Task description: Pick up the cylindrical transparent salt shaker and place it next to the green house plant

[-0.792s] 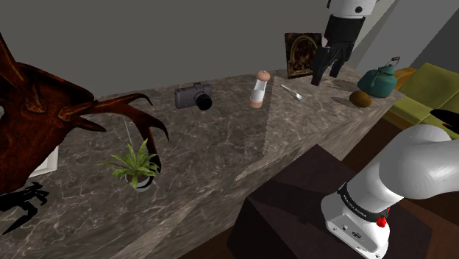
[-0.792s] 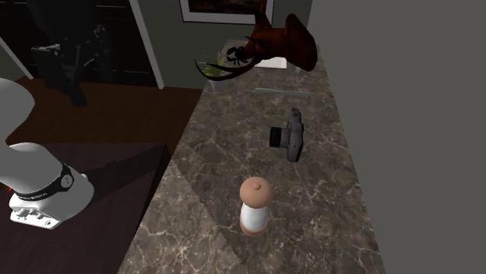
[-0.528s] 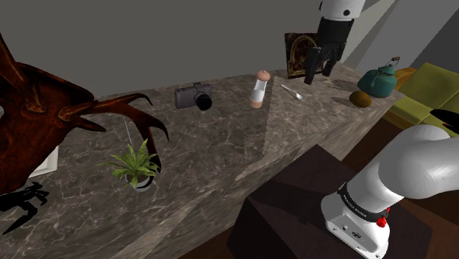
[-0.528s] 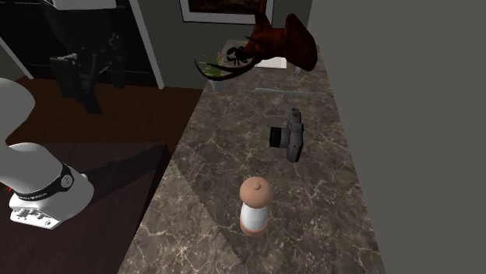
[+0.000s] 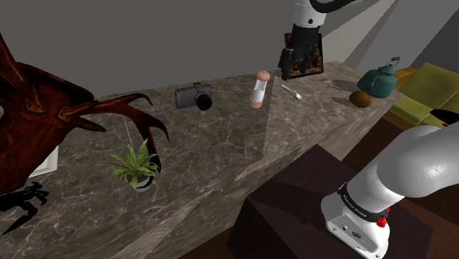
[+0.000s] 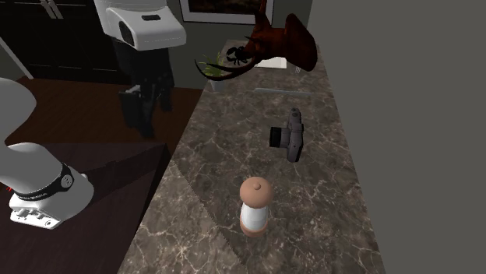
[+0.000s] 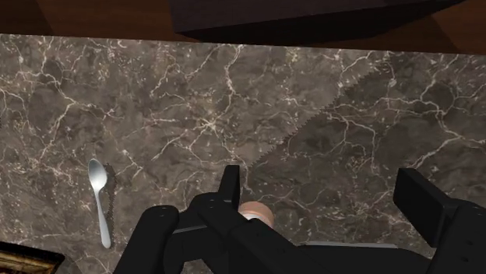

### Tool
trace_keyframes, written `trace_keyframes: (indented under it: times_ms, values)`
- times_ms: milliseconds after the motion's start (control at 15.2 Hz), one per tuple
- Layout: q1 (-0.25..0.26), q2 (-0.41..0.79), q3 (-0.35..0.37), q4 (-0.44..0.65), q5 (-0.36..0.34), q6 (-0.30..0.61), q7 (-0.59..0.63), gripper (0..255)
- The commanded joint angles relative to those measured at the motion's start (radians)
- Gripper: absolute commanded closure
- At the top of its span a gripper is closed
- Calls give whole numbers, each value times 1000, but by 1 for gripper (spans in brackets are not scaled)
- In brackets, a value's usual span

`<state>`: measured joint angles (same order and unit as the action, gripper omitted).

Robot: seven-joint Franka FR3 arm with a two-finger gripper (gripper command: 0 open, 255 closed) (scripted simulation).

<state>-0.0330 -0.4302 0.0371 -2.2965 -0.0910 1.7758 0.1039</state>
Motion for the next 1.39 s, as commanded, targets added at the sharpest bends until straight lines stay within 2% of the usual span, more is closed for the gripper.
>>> trace_keyframes:
  times_ms: [0, 528, 1056, 1320]
  values:
    - [-11, 70, -8, 39, -14, 40, -3, 0]
    - [-41, 356, -30, 238, -57, 157, 1, 0]
    - [-64, 647, -54, 521, -82, 198, -3, 0]
    - [-68, 672, -57, 510, -85, 235, -2, 0]
